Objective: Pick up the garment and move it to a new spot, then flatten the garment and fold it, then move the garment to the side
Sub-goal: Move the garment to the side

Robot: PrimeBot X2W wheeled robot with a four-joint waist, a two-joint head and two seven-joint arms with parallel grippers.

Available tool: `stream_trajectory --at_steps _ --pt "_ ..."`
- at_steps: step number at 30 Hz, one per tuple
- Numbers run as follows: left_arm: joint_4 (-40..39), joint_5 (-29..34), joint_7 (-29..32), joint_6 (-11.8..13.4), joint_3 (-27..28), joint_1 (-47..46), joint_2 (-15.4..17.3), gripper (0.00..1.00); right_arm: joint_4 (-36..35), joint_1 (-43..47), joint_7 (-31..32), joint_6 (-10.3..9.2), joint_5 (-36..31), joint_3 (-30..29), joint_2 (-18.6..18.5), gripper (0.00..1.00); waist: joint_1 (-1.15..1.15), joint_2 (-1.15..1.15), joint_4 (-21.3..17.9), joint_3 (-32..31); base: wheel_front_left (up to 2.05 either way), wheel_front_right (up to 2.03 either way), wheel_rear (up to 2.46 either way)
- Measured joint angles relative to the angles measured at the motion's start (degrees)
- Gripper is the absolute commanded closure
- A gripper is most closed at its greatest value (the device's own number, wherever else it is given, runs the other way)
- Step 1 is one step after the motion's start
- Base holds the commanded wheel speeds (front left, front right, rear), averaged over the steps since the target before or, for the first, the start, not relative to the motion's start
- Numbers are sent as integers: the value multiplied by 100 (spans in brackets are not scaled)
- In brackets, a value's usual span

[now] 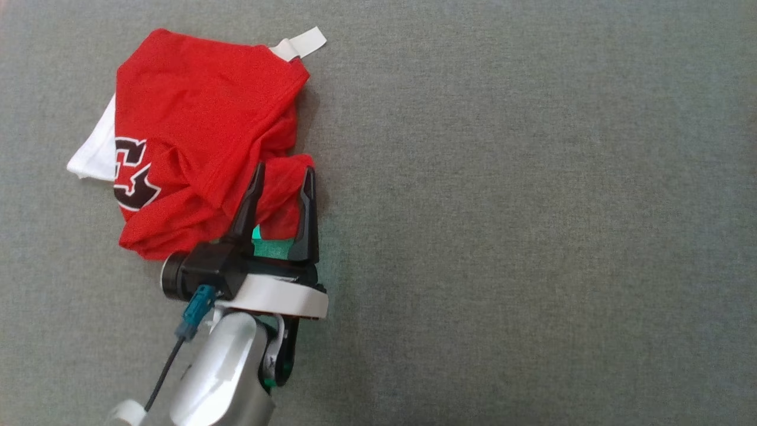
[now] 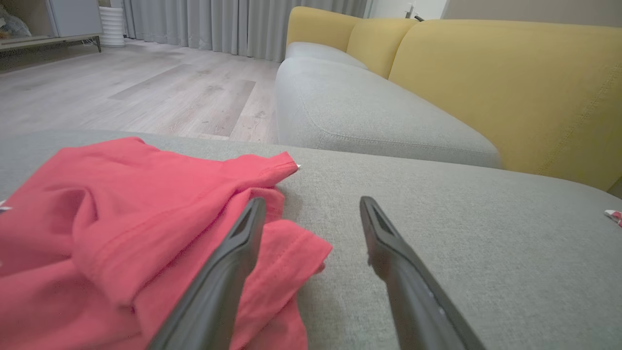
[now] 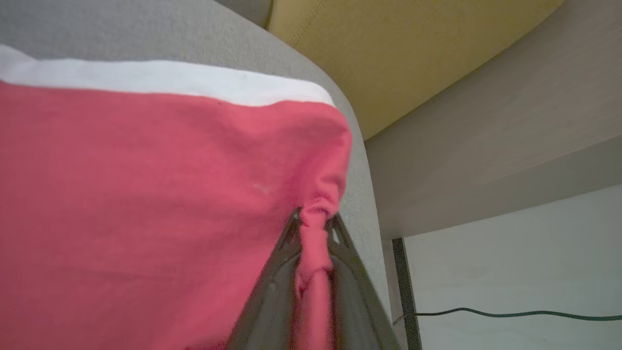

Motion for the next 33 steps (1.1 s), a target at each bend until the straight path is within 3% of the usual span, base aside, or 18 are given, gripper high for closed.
stream_trajectory --at_steps 1,9,17,26,33 --pt "0 0 0 0 0 -24 0 0 -42 -18 -9 0 -11 -59 43 0 0 0 0 -5 0 0 0" --pt "110 -9 0 1 11 -12 -2 0 -533 -74 -163 0 -210 -269 636 0 -2 0 -36 -387 0 0 0" --pt "132 -9 0 7 119 280 -1 0 -2050 -15 -517 -1 270 -2 1814 0 -2 0 -131 -1100 0 0 0" --pt "149 -7 0 14 277 611 1 0 -3534 946 -829 0 1040 433 3241 0 -3 0 -139 -1722 0 0 0" --pt "248 94 0 7 305 1005 4 0 -3254 1908 -1605 -1 1084 499 3712 0 -2 0 -120 -2034 0 0 0"
